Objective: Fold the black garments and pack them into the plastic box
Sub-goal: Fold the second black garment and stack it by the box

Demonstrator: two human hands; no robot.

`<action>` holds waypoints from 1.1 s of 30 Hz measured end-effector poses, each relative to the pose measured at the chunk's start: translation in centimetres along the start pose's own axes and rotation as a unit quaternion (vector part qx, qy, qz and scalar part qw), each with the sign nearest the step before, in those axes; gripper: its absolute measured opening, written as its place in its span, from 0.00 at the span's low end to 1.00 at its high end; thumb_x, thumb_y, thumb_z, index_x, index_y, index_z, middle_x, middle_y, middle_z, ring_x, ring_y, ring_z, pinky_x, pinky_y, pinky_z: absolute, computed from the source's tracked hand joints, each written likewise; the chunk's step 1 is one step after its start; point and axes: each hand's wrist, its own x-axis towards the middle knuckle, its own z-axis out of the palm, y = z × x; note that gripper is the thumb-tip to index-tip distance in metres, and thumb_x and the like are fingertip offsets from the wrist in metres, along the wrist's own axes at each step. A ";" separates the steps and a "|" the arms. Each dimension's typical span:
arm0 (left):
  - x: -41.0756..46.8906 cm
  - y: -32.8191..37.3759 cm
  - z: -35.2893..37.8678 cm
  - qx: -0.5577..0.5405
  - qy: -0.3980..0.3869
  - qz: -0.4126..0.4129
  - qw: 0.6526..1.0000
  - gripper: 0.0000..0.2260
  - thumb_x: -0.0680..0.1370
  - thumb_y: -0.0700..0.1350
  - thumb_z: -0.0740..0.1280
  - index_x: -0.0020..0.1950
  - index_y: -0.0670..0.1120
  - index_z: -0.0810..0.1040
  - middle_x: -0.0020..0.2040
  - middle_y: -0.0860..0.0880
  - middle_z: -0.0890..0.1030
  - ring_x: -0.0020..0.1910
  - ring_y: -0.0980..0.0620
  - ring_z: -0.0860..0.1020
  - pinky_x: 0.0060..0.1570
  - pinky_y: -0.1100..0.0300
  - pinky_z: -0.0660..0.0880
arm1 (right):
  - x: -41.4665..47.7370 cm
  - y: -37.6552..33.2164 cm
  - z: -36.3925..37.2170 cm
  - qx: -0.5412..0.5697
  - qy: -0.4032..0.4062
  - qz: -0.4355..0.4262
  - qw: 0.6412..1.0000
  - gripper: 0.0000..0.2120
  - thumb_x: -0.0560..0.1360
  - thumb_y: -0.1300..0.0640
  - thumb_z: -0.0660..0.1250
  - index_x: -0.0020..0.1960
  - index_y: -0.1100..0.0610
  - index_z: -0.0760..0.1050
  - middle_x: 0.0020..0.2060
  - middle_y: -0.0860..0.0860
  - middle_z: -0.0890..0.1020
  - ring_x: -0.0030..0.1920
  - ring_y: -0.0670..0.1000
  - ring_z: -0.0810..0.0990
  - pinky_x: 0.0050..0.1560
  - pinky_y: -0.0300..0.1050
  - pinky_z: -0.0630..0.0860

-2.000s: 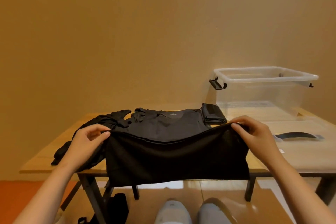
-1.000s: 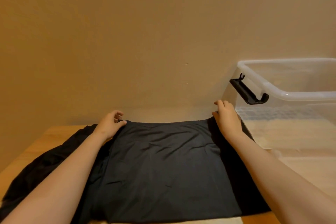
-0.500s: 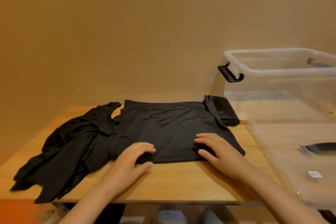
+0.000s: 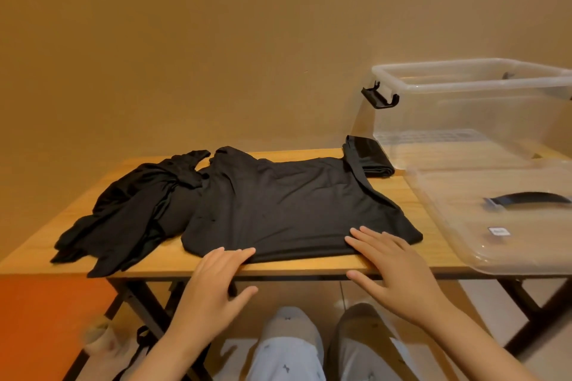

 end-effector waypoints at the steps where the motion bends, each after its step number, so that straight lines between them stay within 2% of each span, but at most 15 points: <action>1: -0.4 -0.1 0.3 0.007 0.031 0.021 0.999 0.22 0.74 0.52 0.72 0.66 0.57 0.72 0.56 0.64 0.74 0.61 0.66 0.65 0.68 0.69 0.58 | -0.8 0.0 0.3 0.003 0.025 -0.009 1.000 0.28 0.76 0.33 0.56 0.71 0.45 0.69 0.70 0.40 0.69 0.71 0.41 0.64 0.69 0.44 0.61; 3: -0.8 -0.2 0.5 0.015 0.068 0.040 0.997 0.15 0.75 0.52 0.64 0.61 0.52 0.76 0.51 0.58 0.77 0.55 0.58 0.72 0.64 0.68 0.63 | -2.1 0.2 0.9 0.016 0.063 -0.029 0.997 0.24 0.74 0.42 0.67 0.67 0.48 0.74 0.66 0.42 0.75 0.68 0.43 0.71 0.65 0.45 0.69; 4: -0.7 -0.5 0.5 0.016 0.071 0.044 0.996 0.14 0.76 0.51 0.63 0.59 0.50 0.78 0.49 0.57 0.77 0.52 0.57 0.73 0.58 0.67 0.67 | -2.4 0.5 1.0 0.018 0.084 -0.031 0.996 0.22 0.72 0.48 0.72 0.65 0.50 0.76 0.63 0.44 0.77 0.65 0.44 0.73 0.62 0.44 0.71; 6: -0.5 -1.0 0.3 0.034 0.082 0.040 0.995 0.09 0.75 0.46 0.68 0.54 0.47 0.79 0.47 0.55 0.75 0.48 0.56 0.73 0.47 0.66 0.71 | -2.7 1.3 1.0 0.011 0.129 -0.023 0.991 0.20 0.69 0.54 0.76 0.60 0.54 0.79 0.57 0.48 0.81 0.59 0.47 0.76 0.56 0.43 0.73; 8: -0.4 -1.4 -0.1 0.058 0.085 0.007 0.995 0.12 0.70 0.41 0.76 0.51 0.46 0.80 0.49 0.53 0.76 0.50 0.57 0.71 0.44 0.67 0.70 | -2.8 2.2 0.7 -0.007 0.162 -0.024 0.986 0.16 0.71 0.51 0.72 0.56 0.56 0.80 0.52 0.50 0.81 0.54 0.49 0.77 0.51 0.44 0.75; 10: -0.4 -1.9 -0.4 0.063 0.079 -0.009 0.995 0.14 0.68 0.41 0.78 0.51 0.46 0.80 0.51 0.53 0.76 0.53 0.58 0.71 0.48 0.66 0.70 | -2.8 2.9 0.7 -0.010 0.165 -0.031 0.986 0.17 0.74 0.46 0.65 0.55 0.56 0.80 0.50 0.50 0.81 0.52 0.49 0.77 0.49 0.45 0.77; 12: -0.7 -2.5 -0.6 0.061 0.075 0.010 0.995 0.11 0.71 0.41 0.75 0.52 0.47 0.79 0.50 0.54 0.77 0.53 0.58 0.71 0.51 0.66 0.70 | -2.9 3.5 0.9 -0.004 0.168 -0.049 0.985 0.18 0.74 0.46 0.62 0.55 0.56 0.80 0.50 0.50 0.81 0.52 0.49 0.76 0.49 0.45 0.76; 14: -1.1 -2.9 -1.0 0.056 0.087 0.032 0.994 0.06 0.75 0.43 0.68 0.51 0.48 0.79 0.48 0.55 0.78 0.52 0.58 0.73 0.53 0.67 0.69 | -3.3 3.8 1.1 0.012 0.174 -0.066 0.983 0.17 0.76 0.48 0.61 0.55 0.57 0.81 0.50 0.49 0.81 0.52 0.48 0.75 0.51 0.44 0.75; 17: -1.7 -2.7 -1.8 0.028 0.104 0.011 0.994 0.12 0.76 0.47 0.60 0.53 0.47 0.81 0.47 0.55 0.80 0.50 0.60 0.75 0.53 0.70 0.69 | -3.7 3.9 1.1 0.060 0.192 -0.053 0.978 0.14 0.77 0.54 0.59 0.55 0.56 0.80 0.49 0.48 0.80 0.51 0.48 0.76 0.52 0.41 0.72; 19: -1.4 -2.7 -2.3 0.027 0.117 0.004 0.993 0.11 0.78 0.48 0.61 0.54 0.46 0.81 0.48 0.54 0.80 0.51 0.60 0.75 0.53 0.69 0.70 | -3.2 3.8 0.6 0.076 0.212 -0.039 0.974 0.13 0.78 0.54 0.59 0.54 0.56 0.80 0.48 0.49 0.81 0.49 0.48 0.77 0.51 0.40 0.72; 22: -0.3 -3.2 -2.6 0.036 0.126 -0.036 0.991 0.04 0.79 0.41 0.66 0.53 0.46 0.79 0.48 0.53 0.79 0.51 0.55 0.76 0.54 0.61 0.72 | -1.3 3.6 -0.7 0.066 0.242 -0.014 0.968 0.16 0.79 0.51 0.57 0.52 0.58 0.80 0.45 0.52 0.81 0.47 0.50 0.77 0.50 0.40 0.72; 27: 1.2 -4.6 -3.5 0.008 0.111 -0.095 0.989 0.03 0.81 0.43 0.63 0.51 0.48 0.76 0.46 0.53 0.76 0.49 0.55 0.74 0.49 0.61 0.69 | 1.1 4.4 -2.4 0.063 0.267 0.017 0.961 0.18 0.79 0.47 0.56 0.49 0.59 0.79 0.41 0.53 0.81 0.41 0.52 0.78 0.40 0.44 0.75; 29: 1.5 -4.7 -3.9 0.000 0.124 -0.089 0.988 0.03 0.82 0.45 0.62 0.50 0.51 0.74 0.43 0.55 0.76 0.43 0.57 0.75 0.42 0.59 0.70 | 1.6 4.4 -2.8 0.074 0.269 0.016 0.960 0.18 0.79 0.48 0.56 0.49 0.59 0.78 0.41 0.53 0.81 0.40 0.53 0.79 0.37 0.47 0.77; 33: 3.3 -3.7 -6.0 0.026 0.172 -0.058 0.983 0.05 0.82 0.46 0.61 0.52 0.47 0.76 0.36 0.54 0.76 0.32 0.58 0.74 0.28 0.59 0.67 | 2.9 4.3 -4.5 0.085 0.291 -0.002 0.953 0.17 0.79 0.48 0.56 0.50 0.58 0.78 0.40 0.52 0.82 0.37 0.52 0.80 0.33 0.47 0.77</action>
